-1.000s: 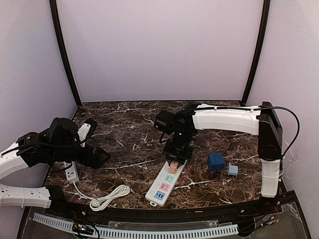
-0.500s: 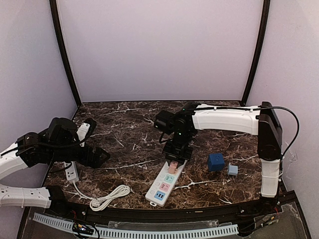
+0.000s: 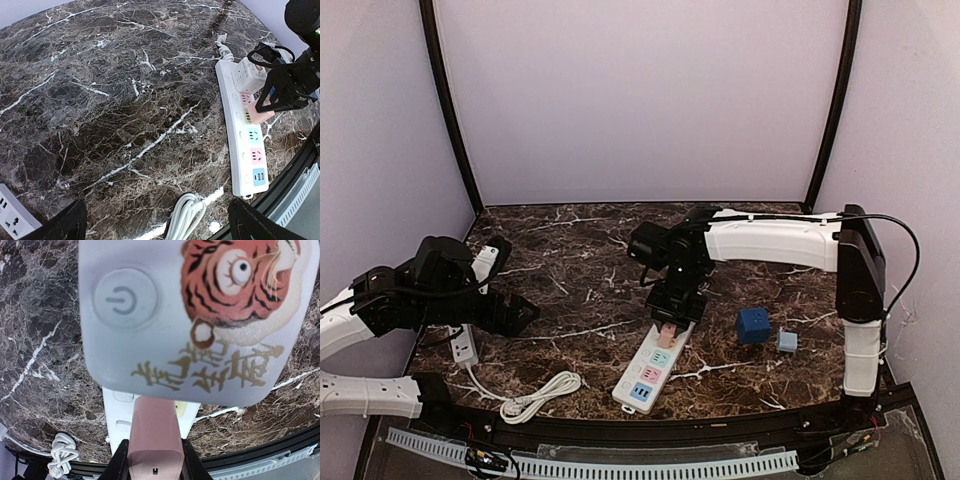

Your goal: Insert the plug

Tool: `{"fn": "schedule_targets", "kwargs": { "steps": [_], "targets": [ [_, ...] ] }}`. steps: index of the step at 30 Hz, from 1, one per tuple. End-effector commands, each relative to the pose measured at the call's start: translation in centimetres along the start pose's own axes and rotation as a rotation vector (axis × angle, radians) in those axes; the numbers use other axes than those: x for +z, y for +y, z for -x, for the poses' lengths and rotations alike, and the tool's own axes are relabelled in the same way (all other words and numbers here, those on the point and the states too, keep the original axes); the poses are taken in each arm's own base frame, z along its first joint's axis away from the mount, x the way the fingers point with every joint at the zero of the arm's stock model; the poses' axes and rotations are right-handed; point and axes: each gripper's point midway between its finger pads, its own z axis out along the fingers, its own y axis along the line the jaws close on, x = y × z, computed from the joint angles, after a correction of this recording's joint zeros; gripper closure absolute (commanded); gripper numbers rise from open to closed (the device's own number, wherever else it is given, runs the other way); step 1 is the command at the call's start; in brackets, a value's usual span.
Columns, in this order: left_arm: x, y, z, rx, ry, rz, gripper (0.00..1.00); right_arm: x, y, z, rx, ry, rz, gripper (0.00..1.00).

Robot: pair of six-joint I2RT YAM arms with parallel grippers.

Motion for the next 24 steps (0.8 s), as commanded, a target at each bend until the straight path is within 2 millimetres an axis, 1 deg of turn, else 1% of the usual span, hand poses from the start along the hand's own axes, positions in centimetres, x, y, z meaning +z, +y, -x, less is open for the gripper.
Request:
{"fn": "schedule_targets", "kwargs": {
  "steps": [1, 6, 10, 14, 17, 24],
  "targets": [
    [-0.3, 0.5, 0.0, -0.002, -0.005, 0.017, 0.01, 0.7, -0.7, 1.3, 0.021, -0.084, -0.068, 1.0],
    [-0.4, 0.5, 0.0, -0.002, -0.008, 0.019, 0.01, -0.5, -0.1, 1.2, 0.016, -0.089, -0.036, 1.0],
    [-0.4, 0.6, 0.0, -0.004, -0.01, 0.021, 0.01, -1.2, 0.1, 1.1, 0.015, -0.084, -0.012, 1.0],
    [-0.4, 0.6, 0.0, -0.004, -0.01, 0.021, 0.01, -1.1, 0.0, 1.0, 0.014, -0.084, -0.014, 1.0],
    [-0.4, 0.6, 0.0, -0.004, -0.011, 0.023, 0.01, -0.5, 0.0, 0.5, 0.007, -0.053, -0.012, 1.0],
    [-0.3, 0.6, 0.0, -0.003, -0.009, 0.022, 0.01, 0.6, 0.0, 0.4, 0.001, -0.039, -0.013, 1.0]
  ]
}}
